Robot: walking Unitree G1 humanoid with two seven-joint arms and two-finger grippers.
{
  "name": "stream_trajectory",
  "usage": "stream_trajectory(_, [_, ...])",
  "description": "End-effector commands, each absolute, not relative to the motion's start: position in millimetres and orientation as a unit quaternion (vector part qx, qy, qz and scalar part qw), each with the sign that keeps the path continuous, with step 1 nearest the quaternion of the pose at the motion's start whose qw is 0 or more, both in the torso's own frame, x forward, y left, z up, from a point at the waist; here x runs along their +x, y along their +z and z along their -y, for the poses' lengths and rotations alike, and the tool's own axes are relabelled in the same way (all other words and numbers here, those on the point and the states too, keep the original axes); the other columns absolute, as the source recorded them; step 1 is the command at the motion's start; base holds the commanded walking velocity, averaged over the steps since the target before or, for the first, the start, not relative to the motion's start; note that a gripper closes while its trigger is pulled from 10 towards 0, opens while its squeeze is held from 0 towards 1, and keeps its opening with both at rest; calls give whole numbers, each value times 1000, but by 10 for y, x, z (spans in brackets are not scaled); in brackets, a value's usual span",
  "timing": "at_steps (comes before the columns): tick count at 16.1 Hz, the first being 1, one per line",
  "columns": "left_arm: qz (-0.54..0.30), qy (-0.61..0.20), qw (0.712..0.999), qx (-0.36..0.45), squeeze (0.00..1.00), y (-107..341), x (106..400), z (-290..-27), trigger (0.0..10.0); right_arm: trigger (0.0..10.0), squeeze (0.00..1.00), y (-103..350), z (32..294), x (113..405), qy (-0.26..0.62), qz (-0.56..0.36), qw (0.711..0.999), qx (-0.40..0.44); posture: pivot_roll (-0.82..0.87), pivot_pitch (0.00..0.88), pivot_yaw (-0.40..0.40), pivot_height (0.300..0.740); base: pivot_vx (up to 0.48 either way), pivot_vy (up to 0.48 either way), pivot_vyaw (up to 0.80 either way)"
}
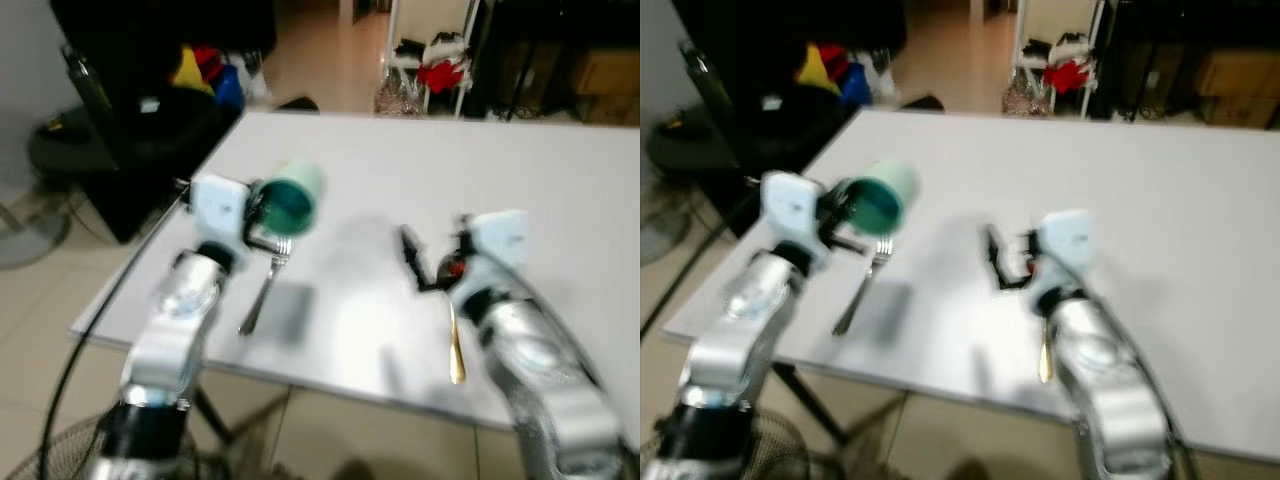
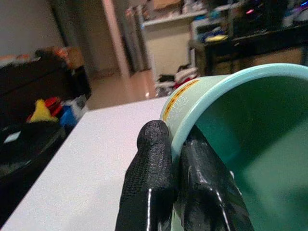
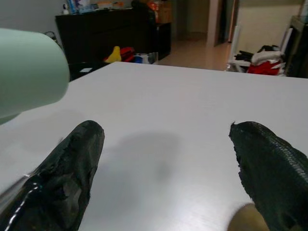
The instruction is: Setting the table
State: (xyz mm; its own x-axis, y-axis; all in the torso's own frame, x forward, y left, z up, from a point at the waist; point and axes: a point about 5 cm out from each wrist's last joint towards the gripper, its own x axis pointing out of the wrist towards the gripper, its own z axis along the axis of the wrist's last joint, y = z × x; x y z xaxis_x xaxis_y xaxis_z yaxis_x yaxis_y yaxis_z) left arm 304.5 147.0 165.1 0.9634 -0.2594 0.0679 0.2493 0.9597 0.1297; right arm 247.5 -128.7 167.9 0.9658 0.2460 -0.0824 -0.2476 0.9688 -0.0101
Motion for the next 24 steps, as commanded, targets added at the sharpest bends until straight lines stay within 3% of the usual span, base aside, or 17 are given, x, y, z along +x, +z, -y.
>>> stream_trajectory(1, [56,-139,987,58,0,1705,3055,-1409,10000,10000,0,1689,1348,2470,113,-38,993,-15,29,0,101,727,322,0,0])
stream_trajectory(9, [53,-138,988,44,0,1635,3084,-1354,10000,10000,0,1688,1380,2475,115,-38,992,-26,12,0,92,727,312,0,0])
stream_trajectory(15, [-8,-151,988,34,0,1645,3491,-1316,10000,10000,0,1760,1416,2516,163,-28,985,-45,-24,0,119,727,0,0,0])
stream_trajectory(19, [-82,-191,978,25,0,1749,3836,-1275,10000,10000,0,1808,1463,2481,246,-44,963,-102,-30,0,137,727,0,0,0])
stream_trajectory(20, [-100,-216,970,41,0,1894,3994,-1180,10000,10000,0,1848,1484,2426,302,-60,942,-136,-35,0,152,727,0,0,0])
stream_trajectory(24, [-127,-256,954,93,0,1997,4091,-993,10000,10000,0,1868,1499,2350,353,-83,917,-167,-50,0,180,727,0,0,0])
